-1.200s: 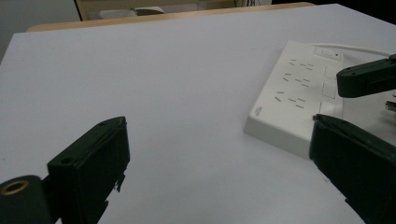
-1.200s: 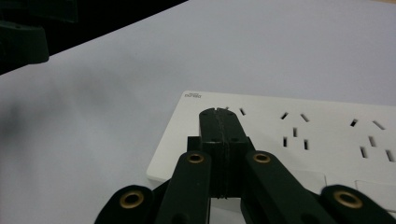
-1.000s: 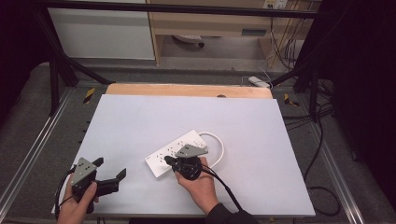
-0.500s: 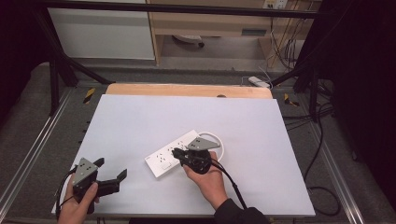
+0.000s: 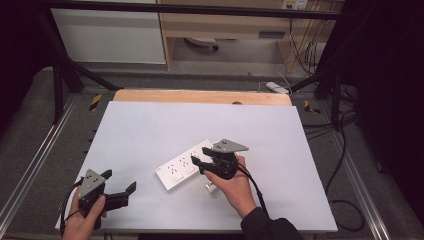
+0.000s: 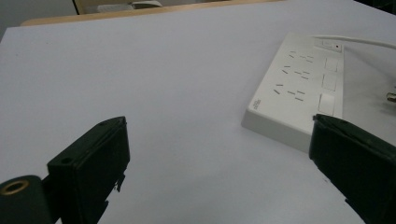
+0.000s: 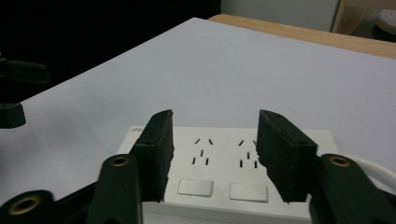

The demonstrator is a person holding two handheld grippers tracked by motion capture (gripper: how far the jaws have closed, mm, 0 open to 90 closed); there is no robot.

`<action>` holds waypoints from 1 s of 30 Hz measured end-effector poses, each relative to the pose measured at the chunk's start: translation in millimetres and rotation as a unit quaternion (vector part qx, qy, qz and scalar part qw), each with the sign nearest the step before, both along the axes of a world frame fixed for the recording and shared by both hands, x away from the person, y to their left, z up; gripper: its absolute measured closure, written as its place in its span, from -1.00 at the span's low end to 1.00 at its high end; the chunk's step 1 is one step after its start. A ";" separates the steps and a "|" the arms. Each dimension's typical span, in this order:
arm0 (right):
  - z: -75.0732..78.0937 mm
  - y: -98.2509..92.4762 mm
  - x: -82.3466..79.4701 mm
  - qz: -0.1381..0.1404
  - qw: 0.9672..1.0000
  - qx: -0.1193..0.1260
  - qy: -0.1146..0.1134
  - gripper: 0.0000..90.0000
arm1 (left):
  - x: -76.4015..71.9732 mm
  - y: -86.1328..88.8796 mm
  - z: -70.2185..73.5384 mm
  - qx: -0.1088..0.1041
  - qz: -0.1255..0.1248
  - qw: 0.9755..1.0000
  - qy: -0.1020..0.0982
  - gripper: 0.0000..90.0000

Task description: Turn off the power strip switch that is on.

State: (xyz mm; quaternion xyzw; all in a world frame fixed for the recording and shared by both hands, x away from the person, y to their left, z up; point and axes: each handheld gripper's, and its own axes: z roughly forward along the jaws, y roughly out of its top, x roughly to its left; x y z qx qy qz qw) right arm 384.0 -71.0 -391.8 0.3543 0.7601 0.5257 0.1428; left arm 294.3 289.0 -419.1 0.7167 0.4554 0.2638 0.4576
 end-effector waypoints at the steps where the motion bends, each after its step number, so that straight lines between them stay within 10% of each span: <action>1: 1.6 -1.6 0.8 -0.003 1.000 0.001 0.000 -0.11 | 0.0 -0.1 -0.1 0.000 0.000 1.000 0.000 -0.89; 15: 22.9 -27.1 13.0 -0.040 0.999 -0.005 -0.011 -0.78 | -0.1 -0.5 -0.3 -0.001 0.000 1.000 0.000 -0.89; 30: 41.5 -58.9 9.6 -0.056 0.996 -0.001 -0.063 -0.95 | -0.5 0.3 0.3 0.001 0.001 1.000 -0.002 -0.89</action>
